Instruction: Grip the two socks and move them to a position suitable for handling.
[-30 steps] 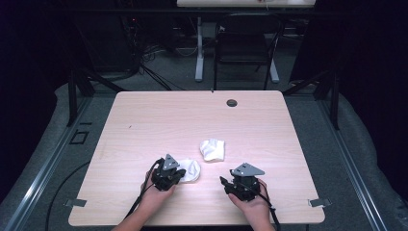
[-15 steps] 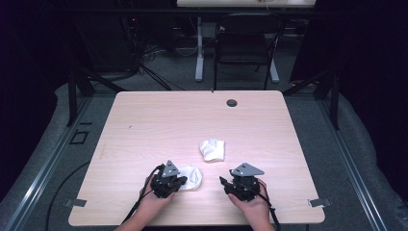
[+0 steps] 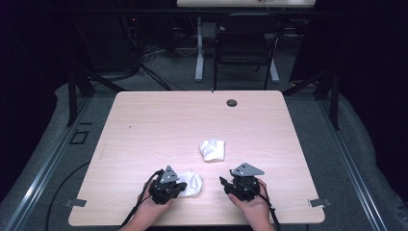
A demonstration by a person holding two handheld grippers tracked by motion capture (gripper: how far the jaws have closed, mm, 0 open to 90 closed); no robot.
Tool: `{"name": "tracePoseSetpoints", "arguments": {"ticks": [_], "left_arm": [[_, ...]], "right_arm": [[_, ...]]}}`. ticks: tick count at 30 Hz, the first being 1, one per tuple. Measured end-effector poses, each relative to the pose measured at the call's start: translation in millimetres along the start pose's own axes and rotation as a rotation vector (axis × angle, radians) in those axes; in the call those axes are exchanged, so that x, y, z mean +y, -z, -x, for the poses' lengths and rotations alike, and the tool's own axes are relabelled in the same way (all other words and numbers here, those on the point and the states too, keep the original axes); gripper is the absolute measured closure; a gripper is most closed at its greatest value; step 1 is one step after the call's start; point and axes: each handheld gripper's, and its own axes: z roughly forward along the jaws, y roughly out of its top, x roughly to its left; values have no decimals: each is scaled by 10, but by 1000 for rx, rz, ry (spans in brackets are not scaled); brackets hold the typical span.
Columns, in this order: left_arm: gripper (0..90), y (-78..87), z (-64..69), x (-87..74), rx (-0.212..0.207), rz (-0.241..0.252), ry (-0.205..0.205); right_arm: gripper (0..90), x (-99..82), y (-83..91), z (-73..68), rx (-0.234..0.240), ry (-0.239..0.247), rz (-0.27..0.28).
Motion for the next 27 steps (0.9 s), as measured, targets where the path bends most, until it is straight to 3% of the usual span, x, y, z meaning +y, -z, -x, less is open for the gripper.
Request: {"name": "tracePoseSetpoints", "arguments": {"ticks": [6,10,14,22,27], "left_arm": [[861,51,9,70,12,25,25],[821,88,86,183,8,57,16],[735,19,195,272,3,66,11],[589,-90,333,358,4,67,2],[585,-174,380,334,26,33,-13]], "right_arm": [[519,-1,-2,0,-1,-7,7],[518,2,-4,4,2,-3,-1],[518,2,-4,2,1,-4,2],[517,4,1,11,1,-6,6],[516,5,6,17,-1,-9,8]]}}
